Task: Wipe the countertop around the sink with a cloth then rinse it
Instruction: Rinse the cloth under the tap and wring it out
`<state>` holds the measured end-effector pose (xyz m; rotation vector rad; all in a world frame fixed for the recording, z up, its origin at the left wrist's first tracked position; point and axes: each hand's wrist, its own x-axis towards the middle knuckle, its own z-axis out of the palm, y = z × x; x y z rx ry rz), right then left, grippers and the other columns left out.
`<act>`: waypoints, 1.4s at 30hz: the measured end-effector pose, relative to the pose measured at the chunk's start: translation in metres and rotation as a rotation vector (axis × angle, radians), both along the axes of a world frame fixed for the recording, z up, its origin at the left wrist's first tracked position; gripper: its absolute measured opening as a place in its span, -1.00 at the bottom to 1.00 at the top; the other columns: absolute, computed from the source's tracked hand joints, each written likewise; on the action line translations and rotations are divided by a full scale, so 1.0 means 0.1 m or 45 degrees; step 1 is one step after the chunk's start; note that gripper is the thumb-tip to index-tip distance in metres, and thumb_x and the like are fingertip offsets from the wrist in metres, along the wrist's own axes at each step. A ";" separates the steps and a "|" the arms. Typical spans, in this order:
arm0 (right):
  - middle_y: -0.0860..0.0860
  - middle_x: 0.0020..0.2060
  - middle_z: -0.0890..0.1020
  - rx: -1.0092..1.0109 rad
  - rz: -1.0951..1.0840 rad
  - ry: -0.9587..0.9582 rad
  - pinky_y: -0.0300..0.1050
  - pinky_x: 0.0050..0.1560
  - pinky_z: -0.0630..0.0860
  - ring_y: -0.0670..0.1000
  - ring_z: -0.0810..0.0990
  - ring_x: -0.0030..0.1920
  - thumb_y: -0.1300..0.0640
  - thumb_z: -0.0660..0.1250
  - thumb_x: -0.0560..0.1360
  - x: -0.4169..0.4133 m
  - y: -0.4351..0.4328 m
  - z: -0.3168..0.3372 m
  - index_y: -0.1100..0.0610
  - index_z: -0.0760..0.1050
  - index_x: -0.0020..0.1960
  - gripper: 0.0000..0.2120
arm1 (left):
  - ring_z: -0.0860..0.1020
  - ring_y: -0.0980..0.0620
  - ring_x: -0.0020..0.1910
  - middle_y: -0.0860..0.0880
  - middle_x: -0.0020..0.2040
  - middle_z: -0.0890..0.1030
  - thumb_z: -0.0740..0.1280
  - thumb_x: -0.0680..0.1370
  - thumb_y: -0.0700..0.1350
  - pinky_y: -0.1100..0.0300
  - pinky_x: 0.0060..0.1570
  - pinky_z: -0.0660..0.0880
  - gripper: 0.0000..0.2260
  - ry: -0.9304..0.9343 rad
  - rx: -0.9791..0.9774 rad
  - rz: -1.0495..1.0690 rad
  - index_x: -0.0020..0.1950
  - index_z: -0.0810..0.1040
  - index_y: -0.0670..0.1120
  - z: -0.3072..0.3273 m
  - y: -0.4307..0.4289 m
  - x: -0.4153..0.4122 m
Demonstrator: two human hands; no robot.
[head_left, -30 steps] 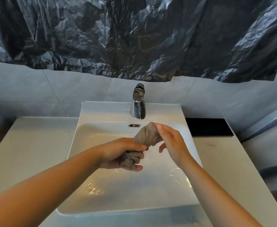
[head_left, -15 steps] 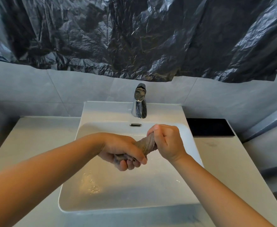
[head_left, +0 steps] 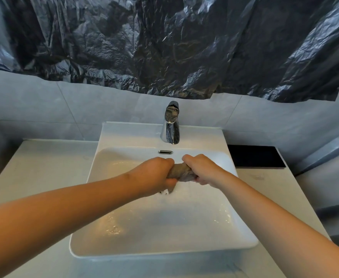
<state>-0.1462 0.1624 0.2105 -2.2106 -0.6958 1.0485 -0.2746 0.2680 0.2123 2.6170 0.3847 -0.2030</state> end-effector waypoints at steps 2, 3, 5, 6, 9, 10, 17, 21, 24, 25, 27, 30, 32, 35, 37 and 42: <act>0.08 -0.45 0.55 0.209 0.051 -0.124 -0.25 -0.48 0.39 -0.07 0.43 -0.57 -0.18 0.10 0.58 -0.02 -0.08 0.02 0.22 0.53 -0.20 -0.49 | 0.42 0.05 -0.40 -0.03 -0.30 0.49 0.34 0.52 -0.02 0.23 -0.43 0.35 -0.78 0.032 -0.416 0.159 -0.04 0.48 -0.17 0.00 0.08 -0.01; 0.05 -0.33 0.60 0.365 0.060 -0.184 -0.26 -0.41 0.46 -0.10 0.52 -0.47 -0.22 0.07 0.58 -0.05 -0.14 0.01 0.17 0.56 -0.06 -0.50 | 0.40 0.05 -0.44 -0.06 -0.32 0.48 0.35 0.52 -0.03 0.24 -0.48 0.33 -0.78 0.085 -0.729 0.258 -0.04 0.48 -0.18 0.02 0.13 -0.03; -0.07 -0.05 0.58 0.678 0.053 -0.348 -0.31 -0.27 0.51 -0.15 0.58 -0.22 -0.20 0.06 0.58 -0.12 -0.28 -0.07 0.02 0.48 0.22 -0.59 | 0.34 0.10 -0.49 -0.06 -0.35 0.43 0.34 0.53 -0.04 0.33 -0.59 0.22 -0.79 0.285 -1.409 0.382 -0.02 0.44 -0.17 0.04 0.24 -0.07; -0.11 0.05 0.54 0.813 0.063 -0.483 -0.32 -0.21 0.52 -0.17 0.56 -0.09 -0.16 0.06 0.58 -0.15 -0.33 -0.12 -0.01 0.42 0.30 -0.60 | 0.32 0.13 -0.50 -0.04 -0.35 0.42 0.34 0.51 -0.03 0.37 -0.62 0.20 -0.77 0.424 -1.709 0.374 0.00 0.42 -0.16 0.05 0.29 -0.10; -0.07 0.15 0.51 1.043 0.179 -0.847 -0.38 -0.10 0.51 -0.19 0.51 0.09 0.00 0.04 0.58 -0.20 -0.35 -0.17 0.13 0.41 0.30 -0.61 | 0.37 0.18 -0.49 -0.01 -0.34 0.43 0.38 0.48 0.00 0.43 -0.62 0.25 -0.70 0.780 -2.279 0.156 0.05 0.43 -0.17 0.01 0.36 -0.13; -0.01 0.10 0.55 1.094 0.243 -0.929 -0.37 -0.08 0.50 -0.17 0.52 0.05 0.03 0.03 0.58 -0.21 -0.32 -0.15 0.19 0.45 0.26 -0.62 | 0.40 0.18 -0.47 -0.01 -0.33 0.44 0.36 0.50 -0.01 0.43 -0.61 0.28 -0.71 0.857 -2.372 0.085 0.07 0.44 -0.18 0.00 0.36 -0.13; 0.05 -0.31 0.65 1.199 0.317 -1.008 -0.37 -0.23 0.44 -0.19 0.52 -0.26 0.13 0.03 0.55 -0.14 -0.09 -0.09 0.24 0.63 -0.18 -0.58 | 0.29 0.21 -0.52 0.07 -0.39 0.39 0.26 0.55 -0.12 0.46 -0.61 0.24 -0.87 0.864 -2.018 -0.045 -0.18 0.53 -0.08 0.23 0.22 -0.14; 0.06 -0.44 0.60 1.045 0.284 -0.762 -0.22 -0.37 0.45 -0.03 0.53 -0.38 0.05 -0.01 0.54 -0.14 -0.07 -0.12 0.23 0.57 -0.33 -0.51 | 0.27 0.13 -0.50 -0.02 -0.39 0.37 0.32 0.54 -0.19 0.37 -0.58 0.17 -0.86 0.598 -1.339 0.120 -0.19 0.40 -0.13 0.35 0.08 -0.12; 0.13 -0.49 0.53 0.843 0.262 -0.706 -0.05 -0.41 0.45 0.06 0.51 -0.41 -0.05 -0.05 0.53 -0.12 -0.03 -0.15 0.25 0.53 -0.36 -0.43 | 0.36 0.05 -0.48 -0.05 -0.40 0.44 0.33 0.51 -0.15 0.31 -0.51 0.30 -0.90 0.426 -0.805 0.166 -0.17 0.46 -0.15 0.35 0.03 -0.06; 0.13 -0.49 0.52 0.778 0.260 -0.713 -0.05 -0.42 0.44 0.06 0.50 -0.42 -0.07 -0.05 0.53 -0.13 -0.02 -0.16 0.24 0.52 -0.37 -0.43 | 0.39 0.03 -0.45 -0.05 -0.38 0.46 0.33 0.50 -0.13 0.28 -0.47 0.36 -0.90 0.384 -0.628 0.161 -0.14 0.49 -0.15 0.33 0.02 -0.05; 0.10 -0.51 0.49 0.661 0.255 -0.701 -0.09 -0.44 0.37 0.03 0.45 -0.45 -0.02 -0.01 0.55 -0.13 0.01 -0.17 0.19 0.47 -0.42 -0.49 | 0.45 0.01 -0.33 -0.07 -0.27 0.52 0.33 0.49 -0.10 0.18 -0.32 0.44 -0.86 0.309 -0.346 0.138 -0.05 0.52 -0.15 0.27 0.01 -0.01; 0.06 -0.52 0.39 0.532 0.210 -0.616 -0.17 -0.41 0.26 -0.04 0.35 -0.46 0.14 0.07 0.60 -0.10 0.06 -0.16 0.12 0.36 -0.46 -0.55 | 0.45 0.04 -0.28 -0.04 -0.21 0.50 0.31 0.49 -0.10 0.18 -0.28 0.43 -0.85 0.183 -0.086 0.063 -0.01 0.50 -0.15 0.19 0.01 0.04; 0.07 -0.51 0.34 0.488 0.139 -0.549 -0.14 -0.39 0.24 -0.03 0.31 -0.45 0.17 0.09 0.58 -0.08 0.08 -0.15 0.14 0.32 -0.47 -0.57 | 0.40 0.09 -0.33 0.03 -0.28 0.41 0.29 0.50 -0.11 0.25 -0.37 0.35 -0.86 0.094 0.018 0.026 0.01 0.48 -0.14 0.16 0.02 0.06; 0.05 -0.51 0.29 0.427 0.084 -0.498 -0.14 -0.40 0.20 -0.03 0.26 -0.45 0.18 0.11 0.56 -0.08 0.12 -0.13 0.12 0.25 -0.50 -0.57 | 0.40 0.07 -0.30 0.08 -0.31 0.33 0.29 0.52 -0.09 0.22 -0.35 0.29 -0.81 0.009 0.120 0.002 0.09 0.45 -0.12 0.10 0.04 0.08; 0.03 -0.50 0.27 0.381 0.063 -0.437 -0.15 -0.39 0.18 -0.04 0.24 -0.45 0.17 0.11 0.55 -0.07 0.15 -0.11 0.12 0.22 -0.49 -0.58 | 0.41 0.04 -0.26 0.09 -0.31 0.32 0.28 0.52 -0.07 0.22 -0.35 0.28 -0.80 -0.001 0.143 0.005 0.09 0.44 -0.13 0.07 0.03 0.07; 0.14 -0.41 0.38 0.480 0.202 -0.441 -0.05 -0.31 0.29 0.01 0.34 -0.36 0.05 0.07 0.57 -0.05 0.05 -0.08 0.29 0.38 -0.31 -0.61 | 0.42 0.05 -0.32 0.01 -0.28 0.44 0.33 0.51 -0.02 0.23 -0.40 0.31 -0.85 0.030 -0.091 0.065 -0.06 0.46 -0.08 0.14 0.07 0.04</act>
